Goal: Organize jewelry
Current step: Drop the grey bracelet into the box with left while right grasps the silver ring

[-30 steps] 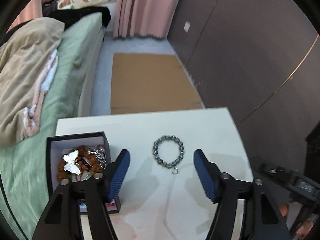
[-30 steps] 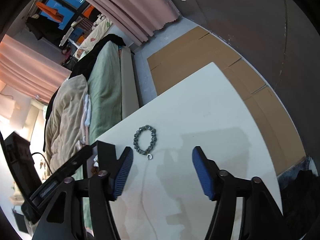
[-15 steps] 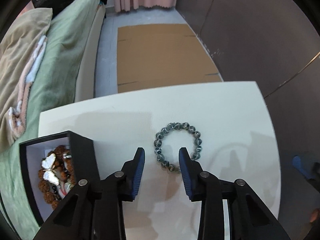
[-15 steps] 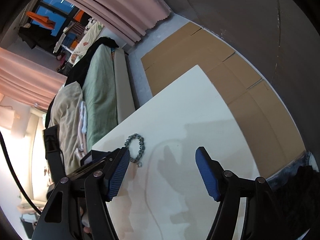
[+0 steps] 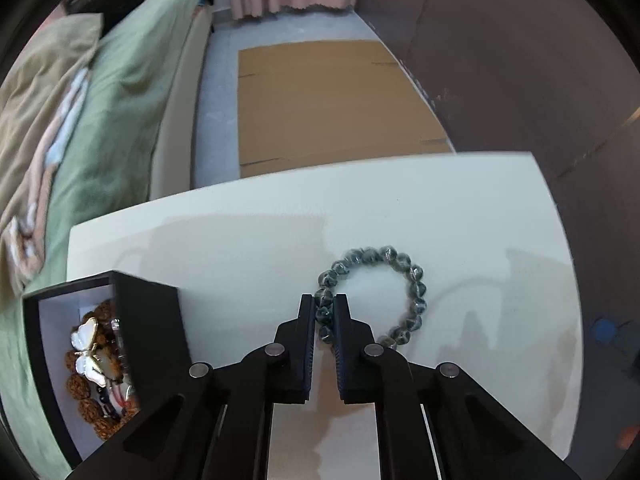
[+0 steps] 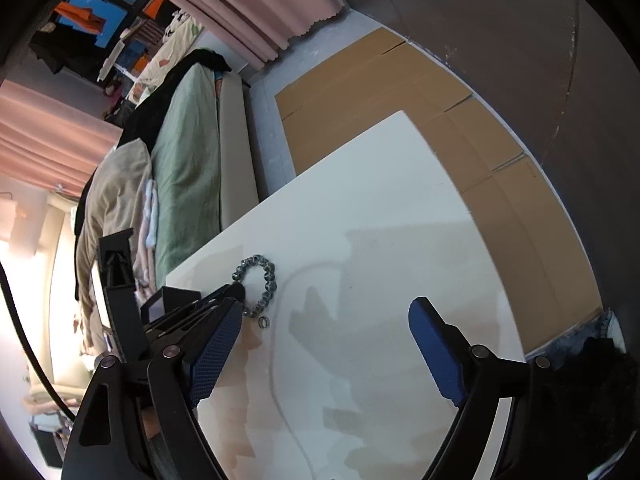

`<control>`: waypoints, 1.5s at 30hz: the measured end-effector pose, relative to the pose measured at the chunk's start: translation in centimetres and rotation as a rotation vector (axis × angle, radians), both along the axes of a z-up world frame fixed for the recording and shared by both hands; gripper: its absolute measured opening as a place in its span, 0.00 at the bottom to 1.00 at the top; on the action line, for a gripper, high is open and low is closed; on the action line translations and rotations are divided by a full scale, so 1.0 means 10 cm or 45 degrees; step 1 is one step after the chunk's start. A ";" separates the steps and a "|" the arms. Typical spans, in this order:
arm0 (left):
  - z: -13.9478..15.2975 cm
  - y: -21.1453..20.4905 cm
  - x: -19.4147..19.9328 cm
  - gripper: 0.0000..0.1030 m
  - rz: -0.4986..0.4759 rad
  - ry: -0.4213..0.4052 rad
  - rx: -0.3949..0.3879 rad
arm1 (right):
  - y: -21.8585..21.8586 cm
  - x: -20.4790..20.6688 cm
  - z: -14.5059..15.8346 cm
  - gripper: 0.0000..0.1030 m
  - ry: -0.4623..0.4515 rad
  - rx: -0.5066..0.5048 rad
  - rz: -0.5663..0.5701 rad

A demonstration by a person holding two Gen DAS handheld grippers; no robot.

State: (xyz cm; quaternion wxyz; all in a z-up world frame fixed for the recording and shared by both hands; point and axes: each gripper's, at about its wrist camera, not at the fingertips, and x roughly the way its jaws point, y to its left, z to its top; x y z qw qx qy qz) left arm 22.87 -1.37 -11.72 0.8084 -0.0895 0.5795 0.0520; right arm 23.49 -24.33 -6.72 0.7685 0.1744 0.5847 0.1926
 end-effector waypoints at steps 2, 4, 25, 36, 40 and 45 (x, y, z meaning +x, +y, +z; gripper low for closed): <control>0.09 0.06 -0.03 0.08 0.020 -0.037 0.037 | 0.04 0.01 -0.01 0.83 -0.004 0.008 0.021; 0.17 0.10 -0.08 0.08 0.011 -0.047 0.006 | 0.11 0.01 -0.01 0.83 -0.011 0.003 0.050; 1.18 0.57 -0.60 0.08 0.069 -0.260 0.010 | 0.82 -0.12 -0.18 0.40 -0.056 -0.191 0.328; 1.28 0.86 -0.88 0.08 0.128 -0.271 0.025 | 1.15 -0.17 -0.33 0.24 -0.078 -0.318 0.416; 1.27 0.98 -0.98 0.08 0.152 -0.266 0.025 | 1.27 -0.18 -0.42 0.24 -0.087 -0.413 0.438; 1.26 1.09 -1.06 0.08 0.177 -0.261 0.025 | 1.43 -0.24 -0.41 0.16 -0.168 -0.583 0.466</control>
